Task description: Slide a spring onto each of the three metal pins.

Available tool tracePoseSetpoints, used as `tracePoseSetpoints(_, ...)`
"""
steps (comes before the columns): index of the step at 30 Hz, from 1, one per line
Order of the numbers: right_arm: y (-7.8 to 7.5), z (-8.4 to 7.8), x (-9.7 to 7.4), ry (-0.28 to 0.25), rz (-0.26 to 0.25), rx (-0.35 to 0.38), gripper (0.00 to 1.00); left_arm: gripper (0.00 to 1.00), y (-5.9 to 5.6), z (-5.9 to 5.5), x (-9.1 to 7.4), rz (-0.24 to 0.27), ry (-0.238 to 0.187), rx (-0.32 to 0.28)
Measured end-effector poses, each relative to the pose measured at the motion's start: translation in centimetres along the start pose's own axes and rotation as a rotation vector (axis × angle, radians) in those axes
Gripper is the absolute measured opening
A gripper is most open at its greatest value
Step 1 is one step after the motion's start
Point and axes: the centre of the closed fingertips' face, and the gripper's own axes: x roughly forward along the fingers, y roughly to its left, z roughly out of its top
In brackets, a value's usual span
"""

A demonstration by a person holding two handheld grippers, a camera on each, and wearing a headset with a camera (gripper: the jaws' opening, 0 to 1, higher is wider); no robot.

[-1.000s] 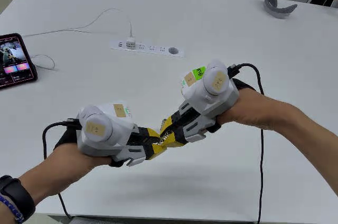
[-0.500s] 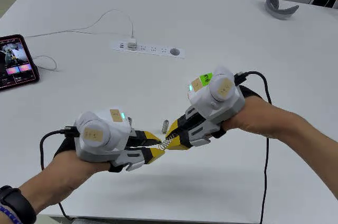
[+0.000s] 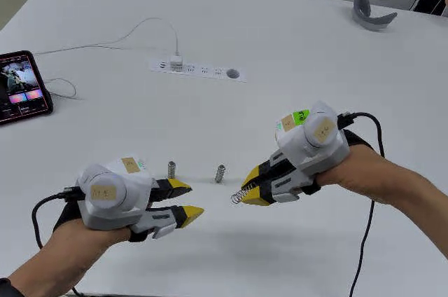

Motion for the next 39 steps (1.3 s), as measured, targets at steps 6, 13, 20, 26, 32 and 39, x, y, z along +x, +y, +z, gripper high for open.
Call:
tracePoseSetpoints(6, -1.0, -1.3, -0.2, 0.024, -0.034, 0.039, 0.13, 0.32, 1.2, -0.6, -0.5, 0.042, 0.003, -0.024)
tracePoseSetpoints(13, -2.1, -2.5, -0.6, 0.039, -0.068, 0.072, 0.13, 0.39, 2.5, -1.3, -1.1, 0.09, 0.011, -0.052)
tracePoseSetpoints(20, -3.0, -3.6, -0.7, 0.044, -0.091, 0.112, 0.13, 0.45, 4.0, -2.2, -2.1, 0.143, 0.015, -0.085)
tracePoseSetpoints(26, -3.7, -4.6, -0.6, 0.05, -0.11, 0.136, 0.13, 0.48, 5.0, -3.3, -3.0, 0.185, 0.028, -0.11)
tracePoseSetpoints(32, -5.1, -5.6, -0.9, 0.061, -0.14, 0.16, 0.13, 0.51, 5.2, -3.8, -3.8, 0.206, 0.032, -0.133)
tracePoseSetpoints(39, -7.1, -6.4, -1.2, 0.069, -0.17, 0.181, 0.13, 0.57, 5.5, -4.2, -4.6, 0.226, 0.033, -0.164)
